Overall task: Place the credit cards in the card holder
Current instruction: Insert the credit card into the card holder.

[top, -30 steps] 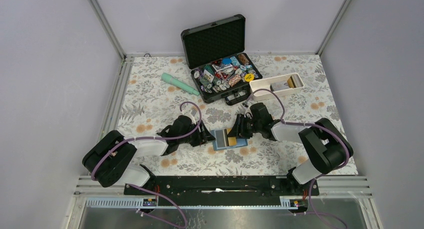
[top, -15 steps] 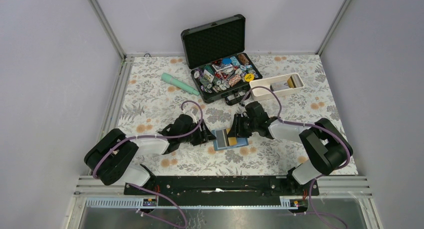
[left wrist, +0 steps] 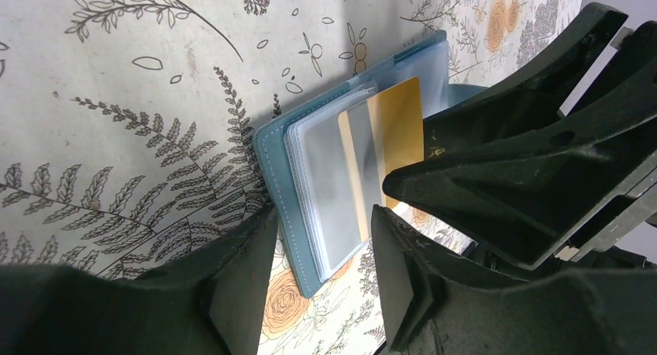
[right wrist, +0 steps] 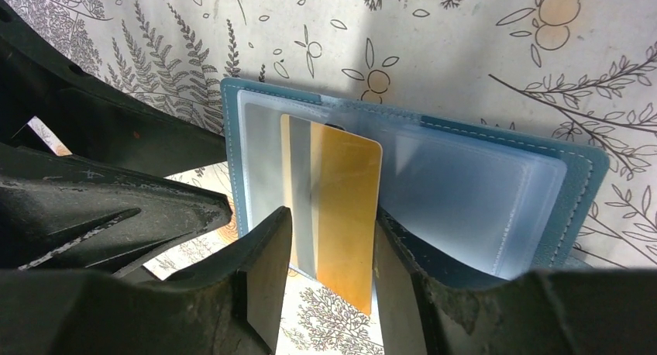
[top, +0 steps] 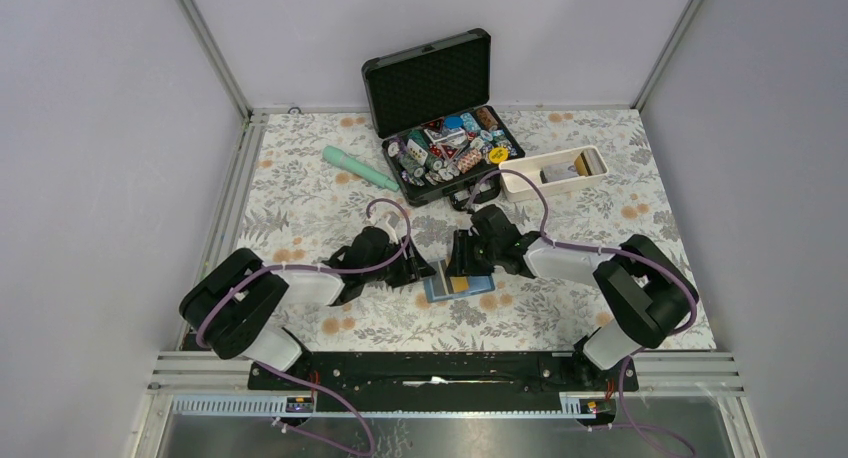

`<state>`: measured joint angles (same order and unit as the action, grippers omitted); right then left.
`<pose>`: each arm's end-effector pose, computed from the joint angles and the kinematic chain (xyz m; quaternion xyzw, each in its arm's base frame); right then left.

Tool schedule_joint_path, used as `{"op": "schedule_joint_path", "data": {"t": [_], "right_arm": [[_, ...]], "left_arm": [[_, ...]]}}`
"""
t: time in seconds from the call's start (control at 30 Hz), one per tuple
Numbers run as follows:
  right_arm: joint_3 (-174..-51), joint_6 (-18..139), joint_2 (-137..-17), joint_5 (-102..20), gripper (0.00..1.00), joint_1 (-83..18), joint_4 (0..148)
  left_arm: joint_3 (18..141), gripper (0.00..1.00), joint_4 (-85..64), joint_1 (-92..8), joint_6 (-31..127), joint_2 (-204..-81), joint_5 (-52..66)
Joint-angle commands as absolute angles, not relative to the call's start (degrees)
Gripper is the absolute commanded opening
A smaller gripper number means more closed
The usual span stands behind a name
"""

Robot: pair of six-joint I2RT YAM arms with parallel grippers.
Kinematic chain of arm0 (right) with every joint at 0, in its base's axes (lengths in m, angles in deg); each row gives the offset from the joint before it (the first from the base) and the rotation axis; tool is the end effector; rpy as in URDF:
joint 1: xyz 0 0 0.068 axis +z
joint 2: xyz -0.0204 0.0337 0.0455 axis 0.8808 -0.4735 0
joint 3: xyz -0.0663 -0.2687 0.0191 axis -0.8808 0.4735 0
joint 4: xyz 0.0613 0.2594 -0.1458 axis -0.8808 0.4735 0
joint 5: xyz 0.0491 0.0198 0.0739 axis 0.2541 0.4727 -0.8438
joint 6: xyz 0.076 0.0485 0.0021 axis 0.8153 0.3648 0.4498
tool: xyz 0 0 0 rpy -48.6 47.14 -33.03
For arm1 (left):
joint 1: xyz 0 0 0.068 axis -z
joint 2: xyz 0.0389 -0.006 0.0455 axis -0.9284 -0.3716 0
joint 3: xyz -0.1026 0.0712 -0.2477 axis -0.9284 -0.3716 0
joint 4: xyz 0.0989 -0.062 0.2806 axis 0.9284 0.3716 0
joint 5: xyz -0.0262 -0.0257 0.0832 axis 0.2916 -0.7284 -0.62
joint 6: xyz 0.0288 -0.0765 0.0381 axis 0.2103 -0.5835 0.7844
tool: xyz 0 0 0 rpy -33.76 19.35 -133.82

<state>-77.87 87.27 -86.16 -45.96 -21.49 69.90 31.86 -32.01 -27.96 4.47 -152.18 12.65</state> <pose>0.2642 0.2473 0.0916 -0.0981 0.9162 0.3075 0.2375 0.2268 -0.2171 0.0673 -0.0587 0.8866 -0.4017 0.2214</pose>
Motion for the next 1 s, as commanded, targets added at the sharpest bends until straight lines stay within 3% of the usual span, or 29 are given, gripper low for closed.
{"op": "schedule_joint_path", "data": {"t": [0.0, 0.3, 0.53, 0.97], "right_arm": [[-79.51, 87.24, -87.12, -41.49, 0.50, -19.42, 73.31], [-80.82, 83.55, -81.56, -36.74, 0.59, -19.04, 78.78], [-82.29, 79.48, -80.66, -35.68, 0.60, -18.94, 81.06], [-80.82, 82.69, -81.95, -37.64, 0.51, -19.00, 80.39]], "left_arm": [[32.21, 0.51, -32.28, -26.88, 4.55, -154.00, 12.00], [30.99, 0.50, -31.63, -26.88, 4.40, -152.36, 10.93], [31.42, 0.50, -31.43, -26.89, 4.49, -152.36, 11.20], [31.68, 0.50, -30.90, -26.92, 4.63, -151.83, 11.38]]}}
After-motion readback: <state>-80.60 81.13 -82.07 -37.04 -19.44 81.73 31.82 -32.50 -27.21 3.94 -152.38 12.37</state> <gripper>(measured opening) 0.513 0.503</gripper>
